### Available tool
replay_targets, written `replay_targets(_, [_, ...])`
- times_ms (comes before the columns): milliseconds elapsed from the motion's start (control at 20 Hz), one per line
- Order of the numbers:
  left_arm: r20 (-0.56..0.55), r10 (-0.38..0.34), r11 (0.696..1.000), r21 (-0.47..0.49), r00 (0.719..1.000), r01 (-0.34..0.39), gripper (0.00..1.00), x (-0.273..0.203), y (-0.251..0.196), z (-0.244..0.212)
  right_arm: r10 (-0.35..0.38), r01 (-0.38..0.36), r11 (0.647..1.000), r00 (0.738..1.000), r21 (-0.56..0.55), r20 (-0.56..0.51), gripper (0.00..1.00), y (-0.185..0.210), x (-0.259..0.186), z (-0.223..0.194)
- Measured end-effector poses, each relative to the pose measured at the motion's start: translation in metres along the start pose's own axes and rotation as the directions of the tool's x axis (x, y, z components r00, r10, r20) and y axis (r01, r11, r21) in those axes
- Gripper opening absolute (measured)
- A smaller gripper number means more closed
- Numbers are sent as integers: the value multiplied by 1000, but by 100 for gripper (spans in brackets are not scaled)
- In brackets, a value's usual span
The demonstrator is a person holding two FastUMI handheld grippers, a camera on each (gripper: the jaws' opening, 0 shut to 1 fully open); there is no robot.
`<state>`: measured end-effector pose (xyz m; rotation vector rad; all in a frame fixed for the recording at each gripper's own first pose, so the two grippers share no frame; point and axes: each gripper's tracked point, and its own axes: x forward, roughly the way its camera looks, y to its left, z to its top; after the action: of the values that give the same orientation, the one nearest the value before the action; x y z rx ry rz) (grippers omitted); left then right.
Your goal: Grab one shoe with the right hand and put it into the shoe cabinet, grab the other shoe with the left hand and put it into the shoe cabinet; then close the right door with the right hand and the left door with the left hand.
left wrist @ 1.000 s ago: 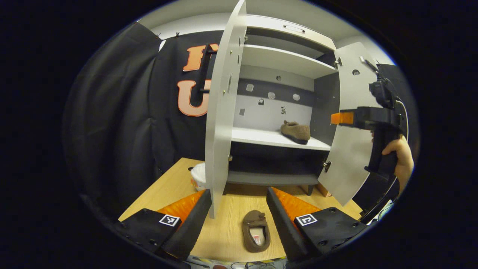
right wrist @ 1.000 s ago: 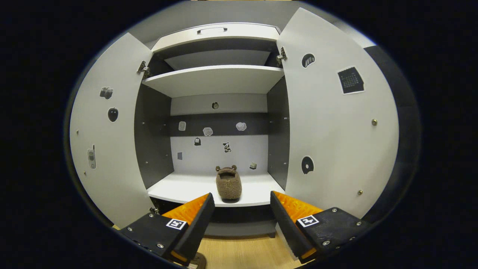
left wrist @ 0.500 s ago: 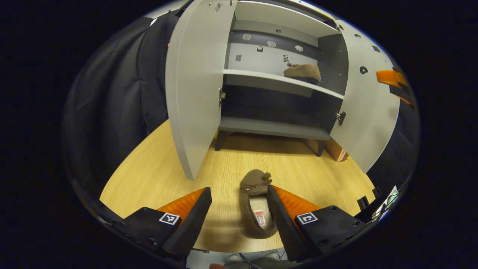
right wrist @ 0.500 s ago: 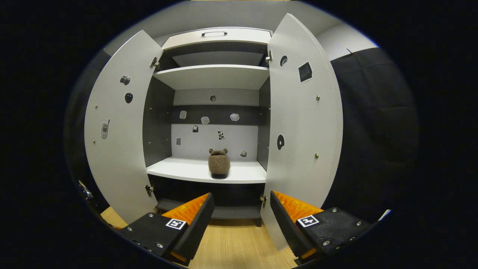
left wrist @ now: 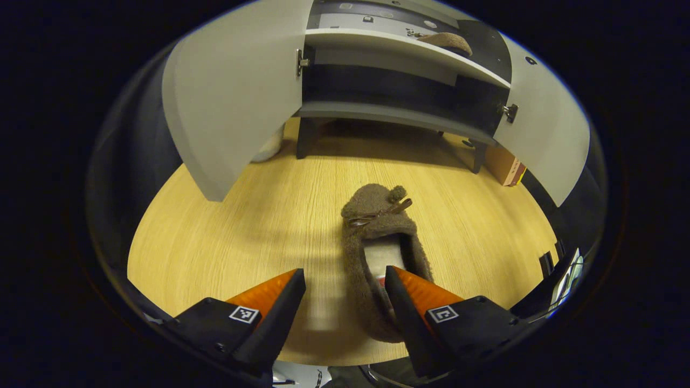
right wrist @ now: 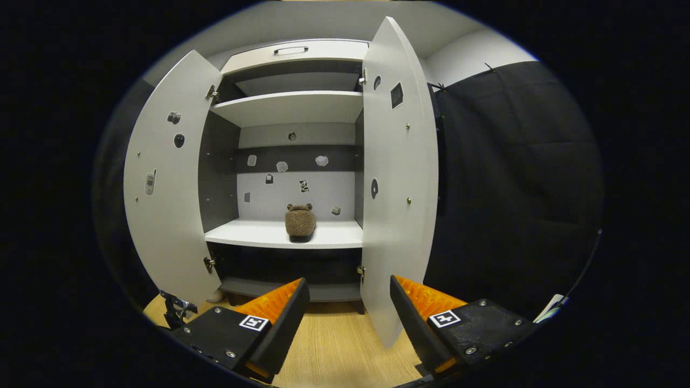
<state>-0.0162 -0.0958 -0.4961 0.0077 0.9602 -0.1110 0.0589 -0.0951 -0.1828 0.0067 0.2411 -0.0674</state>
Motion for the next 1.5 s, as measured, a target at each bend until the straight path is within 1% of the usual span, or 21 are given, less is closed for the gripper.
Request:
replay_targets(50, [-10,-3,1000,-3,1000,3,100,5,0,-1,-4,4,1000,1000,10,-13,93,-4,-2,-5])
replay_targets(150, [-21,-19,1000,-17,1000,19,91,13,-4,0,-11,13,999,999,39,-34,93,-13,-9,-11])
replay_targets(200, [-28,-27,999,-20,999,26,75,15,-6,-2,-15,18,998,999,53,-43,93,-18,-11,-13])
replay_targets(250, [-34,-36,999,-23,999,36,67,17,-10,-1,-21,24,998,999,62,-50,93,-23,-12,-16])
replay_targets(300, [-36,-43,999,-21,998,42,51,20,-13,-1,-26,30,997,998,67,-56,92,-29,-13,-18])
replay_targets(350, [-42,-43,999,-10,998,43,45,23,-15,-1,-30,34,997,998,68,-61,93,-34,-14,-19])
replay_targets(400, [-47,-14,1000,20,999,15,37,21,-12,2,-32,36,997,997,68,-64,93,-40,-15,-20])
replay_targets(450, [-56,-2,999,39,998,4,25,19,-14,-2,-32,37,997,997,67,-67,93,-45,-16,-19])
replay_targets(500, [-52,20,999,50,998,-17,17,21,-10,0,-33,38,997,997,66,-68,93,-50,-19,-19])
replay_targets(550, [-49,3,999,37,999,-1,9,25,-13,3,-32,37,997,997,63,-69,93,-55,-19,-18])
replay_targets(600, [-62,-36,999,14,997,36,7,24,-18,3,-31,35,998,997,59,-68,93,-60,-19,-16])
replay_targets(650, [-64,-55,999,-5,996,54,7,19,-23,10,-30,34,998,997,56,-68,93,-64,-19,-15])
replay_targets(700, [-63,-57,998,-8,996,57,7,10,-28,17,-24,27,998,998,55,-65,93,-68,-19,-12])
replay_targets(800, [-33,-52,998,25,998,52,7,-12,-33,43,-12,15,999,998,52,-56,93,-72,-17,-7])
replay_targets(850, [-21,-57,998,26,998,57,7,-23,-37,56,-5,7,999,999,47,-53,93,-73,-16,-7])
replay_targets(950, [-6,-82,997,-14,997,82,7,-52,-49,88,14,-12,999,999,38,-47,93,-76,-14,-7])
replay_targets(1000, [4,-95,995,-25,995,95,7,-71,-46,88,27,-25,999,999,38,-48,93,-76,-13,-8])
replay_targets(1200, [41,-110,994,-7,993,111,7,-131,-59,139,59,-56,997,997,53,-57,93,-84,-6,-15])
replay_targets(1350, [113,-122,991,-46,986,128,6,-160,-72,187,66,-63,997,996,54,-56,93,-93,-3,-19])
replay_targets(1500, [197,-109,991,-50,974,121,6,-180,-74,236,66,-63,996,996,66,-57,93,-103,-1,-21])
